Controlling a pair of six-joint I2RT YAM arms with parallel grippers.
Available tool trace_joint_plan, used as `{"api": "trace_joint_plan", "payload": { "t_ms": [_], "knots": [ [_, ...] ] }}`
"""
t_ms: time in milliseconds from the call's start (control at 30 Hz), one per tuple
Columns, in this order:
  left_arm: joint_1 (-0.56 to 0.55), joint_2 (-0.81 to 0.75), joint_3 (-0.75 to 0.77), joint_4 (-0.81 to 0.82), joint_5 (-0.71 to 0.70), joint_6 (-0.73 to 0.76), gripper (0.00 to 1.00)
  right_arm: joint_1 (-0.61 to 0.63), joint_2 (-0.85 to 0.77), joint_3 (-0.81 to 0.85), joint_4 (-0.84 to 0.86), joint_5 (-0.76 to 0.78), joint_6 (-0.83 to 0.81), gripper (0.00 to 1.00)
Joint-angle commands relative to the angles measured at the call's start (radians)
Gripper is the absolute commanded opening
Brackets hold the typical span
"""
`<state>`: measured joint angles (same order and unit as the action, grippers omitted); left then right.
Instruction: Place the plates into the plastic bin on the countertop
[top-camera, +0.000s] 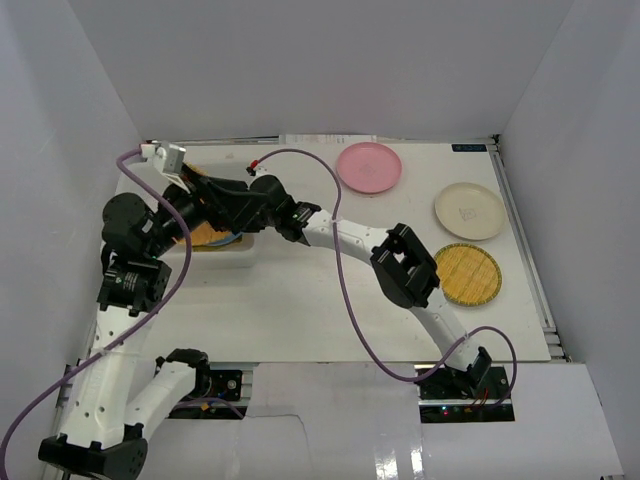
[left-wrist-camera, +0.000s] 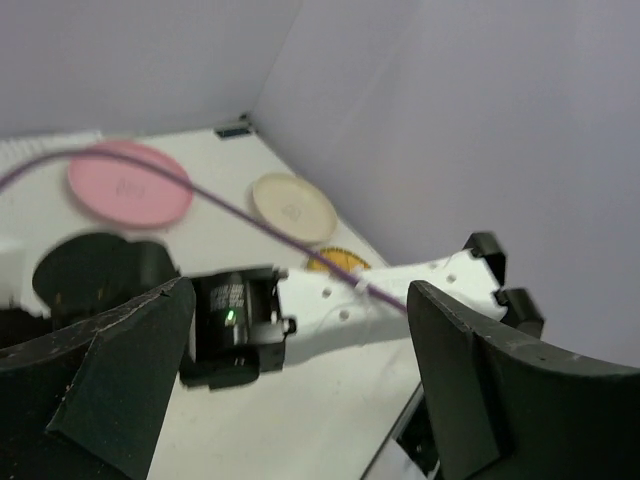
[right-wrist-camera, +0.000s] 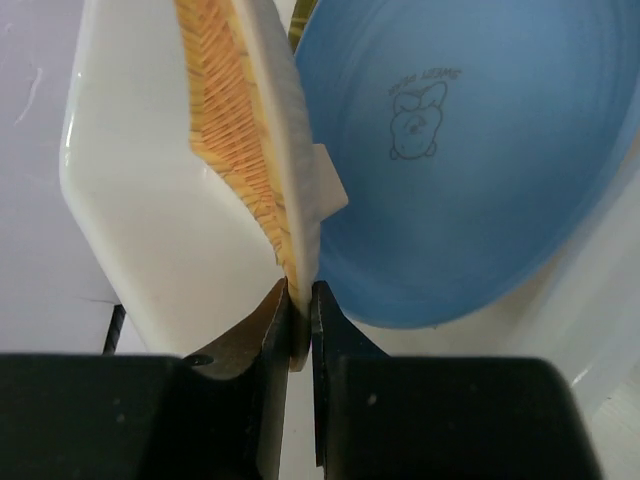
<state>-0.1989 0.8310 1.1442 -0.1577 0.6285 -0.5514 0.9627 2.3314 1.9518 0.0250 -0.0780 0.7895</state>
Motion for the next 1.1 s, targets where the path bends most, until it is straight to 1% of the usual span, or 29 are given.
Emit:
{"api": "trace_joint_plan", "payload": {
  "t_ms": [0,33,67,100,167,200,300,333,367,433,467,533,567,600,633,667,700,733,767,800,833,867,900,933,967,1000,1033,1067],
  "knots": [
    [-0.011,-0.048,-0.118,-0.059,-0.013,-0.004,0.98,-0.019,-0.046,0.042,0.059,0.041,0.001,0.1],
    [-0.013,-0.102,-0.179,-0.054,-0.015,-0.002,0.98,-0.018,-0.047,0.038,0.055,0.04,-0.004,0.13],
    [-0.014,-0.131,-0.199,-0.059,-0.045,0.002,0.98,-0.015,-0.052,0.036,0.052,0.05,-0.013,0.19],
    [-0.022,-0.156,-0.213,-0.084,-0.068,0.022,0.98,-0.013,-0.055,0.033,0.052,0.052,-0.016,0.35],
    [-0.042,-0.207,-0.228,-0.117,-0.13,0.044,0.98,-0.012,-0.066,0.033,0.05,0.052,-0.025,0.52],
    [-0.045,-0.216,-0.228,-0.147,-0.148,0.054,0.98,-0.01,-0.073,0.03,0.052,0.056,-0.027,0.64],
    [-0.056,-0.211,-0.213,-0.173,-0.222,0.074,0.98,-0.01,-0.13,-0.01,0.078,0.064,-0.047,0.8],
    [-0.057,-0.202,-0.206,-0.178,-0.23,0.073,0.98,-0.01,-0.153,-0.028,0.082,0.072,-0.058,0.84],
    [-0.059,-0.179,-0.186,-0.177,-0.233,0.068,0.98,-0.013,-0.205,-0.075,0.085,0.108,-0.07,0.85],
    [-0.059,-0.159,-0.17,-0.16,-0.228,0.044,0.98,-0.024,-0.265,-0.137,0.093,0.127,-0.104,0.89],
    [-0.06,-0.136,-0.164,-0.149,-0.224,0.033,0.98,-0.045,-0.335,-0.216,0.099,0.138,-0.11,0.9],
    [-0.06,-0.113,-0.17,-0.096,-0.193,0.002,0.98,-0.076,-0.415,-0.319,0.143,0.133,-0.119,0.9],
    [-0.06,-0.103,-0.176,-0.074,-0.175,-0.037,0.98,-0.115,-0.499,-0.373,0.157,0.136,-0.124,0.9],
    [-0.062,-0.072,-0.193,-0.025,-0.15,-0.057,0.98,-0.139,-0.541,-0.486,0.171,0.141,-0.13,0.89],
    [-0.062,-0.055,-0.205,0.004,-0.095,-0.08,0.98,-0.166,-0.585,-0.543,0.194,0.144,-0.137,0.87],
    [-0.062,-0.035,-0.221,0.032,-0.072,-0.123,0.98,-0.232,-0.665,-0.597,0.202,0.147,-0.138,0.84],
    [-0.063,0.003,-0.244,0.067,-0.059,-0.136,0.97,-0.269,-0.697,-0.696,0.208,0.147,-0.138,0.81],
    [-0.068,0.026,-0.253,0.081,-0.05,-0.145,0.97,-0.312,-0.73,-0.736,0.208,0.149,-0.142,0.78],
    [-0.086,0.046,-0.262,0.092,-0.055,-0.15,0.97,-0.391,-0.774,-0.772,0.202,0.185,-0.159,0.72],
    [-0.102,0.068,-0.274,0.099,-0.068,-0.153,0.96,-0.427,-0.78,-0.796,0.187,0.228,-0.18,0.68],
    [-0.123,0.118,-0.276,0.104,-0.097,-0.153,0.95,-0.497,-0.762,-0.801,0.158,0.322,-0.226,0.65],
    [-0.184,0.144,-0.276,0.109,-0.116,-0.145,0.94,-0.531,-0.736,-0.789,0.101,0.354,-0.251,0.52],
    [-0.218,0.17,-0.273,0.11,-0.142,-0.139,0.94,-0.562,-0.707,-0.766,0.069,0.363,-0.269,0.5],
    [-0.291,0.225,-0.271,0.11,-0.195,-0.134,0.94,-0.612,-0.642,-0.708,0.041,0.386,-0.306,0.49],
    [-0.324,0.252,-0.27,0.112,-0.22,-0.133,0.94,-0.633,-0.608,-0.68,0.005,0.408,-0.323,0.51],
    [-0.351,0.282,-0.27,0.116,-0.243,-0.134,0.93,-0.65,-0.572,-0.653,-0.013,0.418,-0.334,0.54],
    [-0.402,0.34,-0.271,0.122,-0.265,-0.139,0.92,-0.688,-0.504,-0.589,-0.023,0.406,-0.34,0.59],
    [-0.424,0.37,-0.273,0.139,-0.3,-0.145,0.92,-0.705,-0.468,-0.559,-0.057,0.4,-0.343,0.7]
  ]
}}
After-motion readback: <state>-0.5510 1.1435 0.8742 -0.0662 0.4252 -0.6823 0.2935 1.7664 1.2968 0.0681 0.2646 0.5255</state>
